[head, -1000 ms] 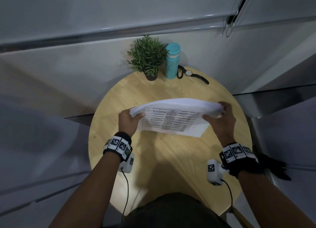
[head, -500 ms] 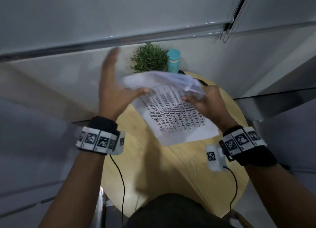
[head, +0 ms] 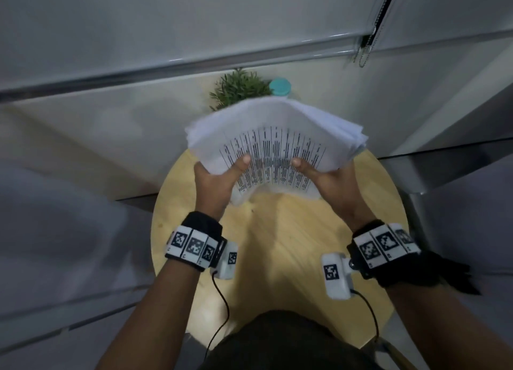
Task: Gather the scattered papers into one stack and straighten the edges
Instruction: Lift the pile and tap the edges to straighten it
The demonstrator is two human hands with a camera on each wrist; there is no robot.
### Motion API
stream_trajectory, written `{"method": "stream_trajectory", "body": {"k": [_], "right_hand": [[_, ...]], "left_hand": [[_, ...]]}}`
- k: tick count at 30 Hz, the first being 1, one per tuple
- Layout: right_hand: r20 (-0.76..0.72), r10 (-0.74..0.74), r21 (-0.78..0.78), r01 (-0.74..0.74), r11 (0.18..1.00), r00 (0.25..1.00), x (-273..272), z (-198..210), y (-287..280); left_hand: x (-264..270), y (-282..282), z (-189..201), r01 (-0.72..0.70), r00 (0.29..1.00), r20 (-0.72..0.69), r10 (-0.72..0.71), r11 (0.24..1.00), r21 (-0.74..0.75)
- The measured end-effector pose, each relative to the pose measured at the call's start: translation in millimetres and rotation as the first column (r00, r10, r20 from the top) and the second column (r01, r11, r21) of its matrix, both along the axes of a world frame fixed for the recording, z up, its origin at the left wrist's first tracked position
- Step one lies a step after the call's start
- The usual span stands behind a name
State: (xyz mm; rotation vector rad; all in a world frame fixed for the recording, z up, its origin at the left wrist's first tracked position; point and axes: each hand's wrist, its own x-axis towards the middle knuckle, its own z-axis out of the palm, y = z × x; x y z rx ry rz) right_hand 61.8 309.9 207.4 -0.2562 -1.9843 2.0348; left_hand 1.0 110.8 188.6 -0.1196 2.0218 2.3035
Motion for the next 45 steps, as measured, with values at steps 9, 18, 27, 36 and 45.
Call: {"method": "stream_trajectory", "body": {"k": [9, 18, 27, 36, 45], "right_hand": [[0.386, 0.035, -0.069, -0.009, 0.998, 0.922, 25, -96, -2], [0.424, 0.025, -0.072, 0.007, 0.997, 0.905, 25, -112, -3], [0.444, -0.021, 0.033, 0.007, 0.999, 0.896, 23, -114, 9], [0.324, 0.021, -0.15, 0.03, 0.988, 0.946, 22, -87, 3], [0.356, -0.004, -0.115, 0.048, 0.992, 0.935, 18, -86, 3]], "left_hand": [[37, -14, -83, 0.144, 0.946, 0.307, -0.105, 0.984, -0.105], [28, -11, -98, 0.118, 0.945, 0.319, -0.068, 0.983, -0.142], [28, -6, -82, 0.133, 0.963, 0.252, -0.097, 0.983, -0.129], [20, 26, -12, -0.288, 0.955, 0.08, 0.285, 0.957, 0.031], [19, 19, -23, -0.278, 0.961, 0.017, 0.277, 0.958, 0.067]]}}
